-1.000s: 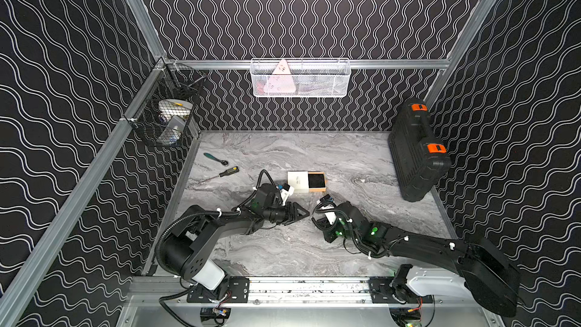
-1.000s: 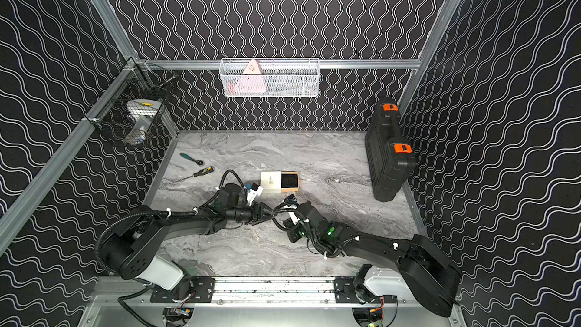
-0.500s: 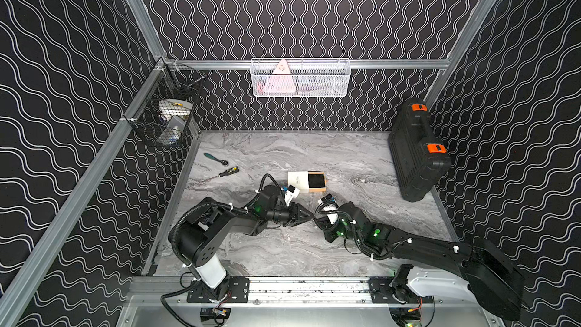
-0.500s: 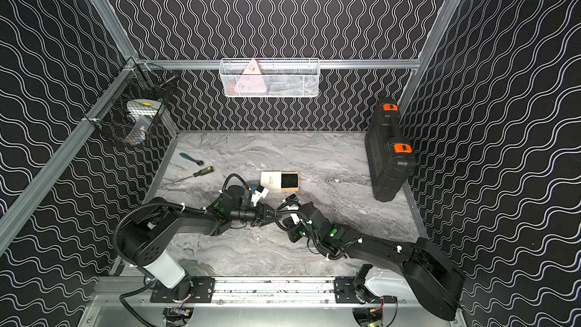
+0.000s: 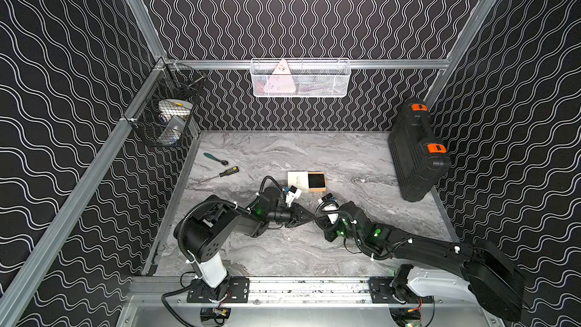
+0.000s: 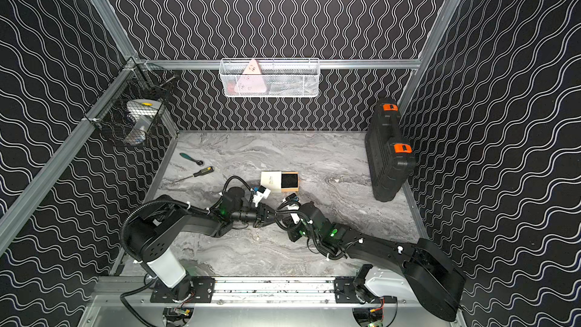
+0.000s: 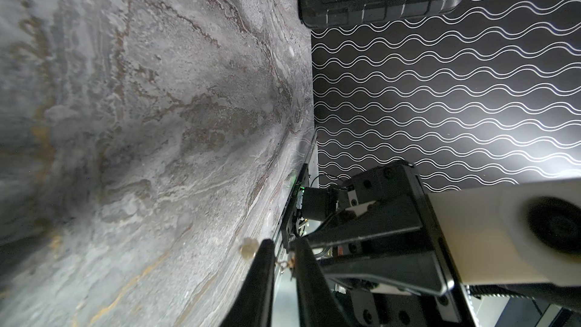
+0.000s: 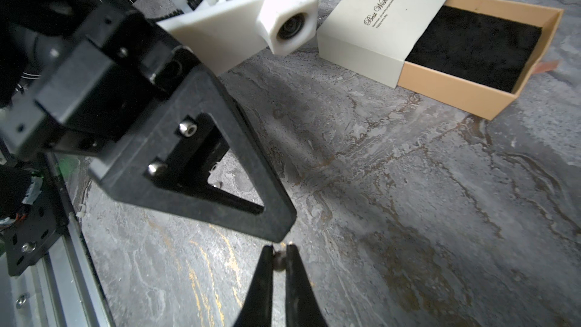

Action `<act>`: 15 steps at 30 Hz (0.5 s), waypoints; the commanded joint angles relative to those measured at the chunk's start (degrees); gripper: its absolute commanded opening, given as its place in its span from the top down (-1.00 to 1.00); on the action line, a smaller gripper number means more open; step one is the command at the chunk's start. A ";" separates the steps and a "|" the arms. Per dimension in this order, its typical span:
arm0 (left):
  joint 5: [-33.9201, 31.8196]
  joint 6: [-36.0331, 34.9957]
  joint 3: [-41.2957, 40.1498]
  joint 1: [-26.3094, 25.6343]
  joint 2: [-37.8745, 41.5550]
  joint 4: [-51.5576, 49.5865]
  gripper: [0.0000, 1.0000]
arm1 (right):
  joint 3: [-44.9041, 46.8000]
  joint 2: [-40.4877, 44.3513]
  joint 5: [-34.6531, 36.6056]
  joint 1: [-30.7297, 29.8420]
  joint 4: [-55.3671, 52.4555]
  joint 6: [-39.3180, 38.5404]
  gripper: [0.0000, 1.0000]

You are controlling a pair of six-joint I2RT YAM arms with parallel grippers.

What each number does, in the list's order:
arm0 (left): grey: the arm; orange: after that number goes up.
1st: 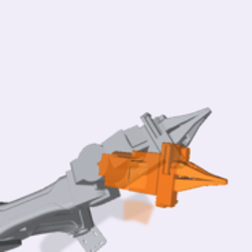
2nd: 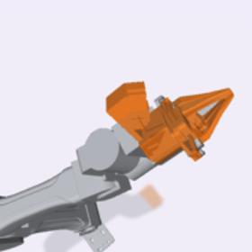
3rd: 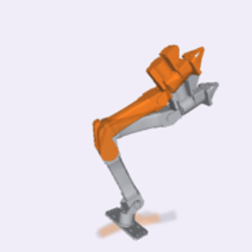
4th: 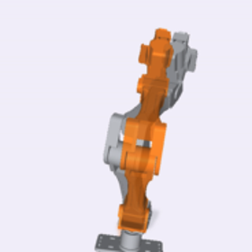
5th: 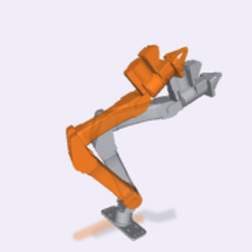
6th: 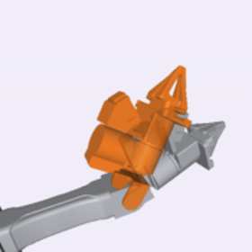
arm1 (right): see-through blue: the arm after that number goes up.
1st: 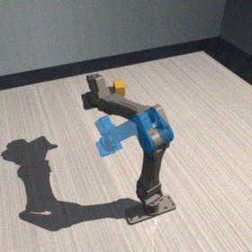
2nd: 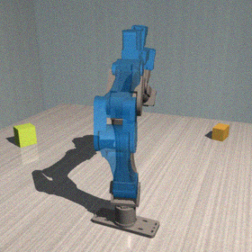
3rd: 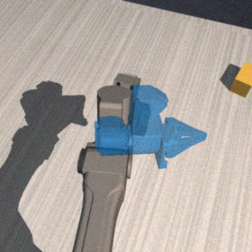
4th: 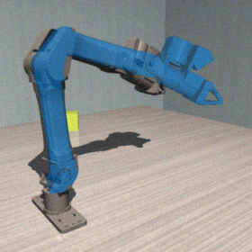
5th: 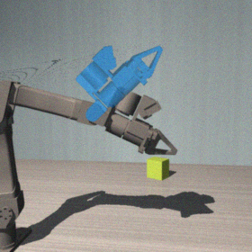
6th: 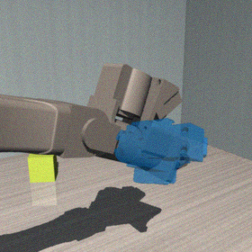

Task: Place the earrings into the drawer-style jewelry box
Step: Pick up the earring from the center of the board.

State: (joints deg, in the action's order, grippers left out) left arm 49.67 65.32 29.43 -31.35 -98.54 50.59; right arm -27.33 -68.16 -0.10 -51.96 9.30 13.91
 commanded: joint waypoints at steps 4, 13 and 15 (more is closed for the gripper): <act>0.78 2.85 -0.91 0.06 -0.85 6.04 0.69 | -0.09 0.31 0.61 0.02 0.99 -0.43 0.83; 0.97 4.53 -1.39 0.05 -1.21 8.77 0.87 | 0.22 0.28 1.07 0.02 1.17 -0.22 0.83; 0.80 4.47 -1.48 0.03 -0.99 8.63 0.89 | 0.17 0.22 1.17 0.02 1.23 -0.25 0.83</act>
State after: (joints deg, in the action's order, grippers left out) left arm 49.63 67.90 28.14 -31.35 -99.70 56.01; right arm -27.22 -68.01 0.14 -51.96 9.30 13.89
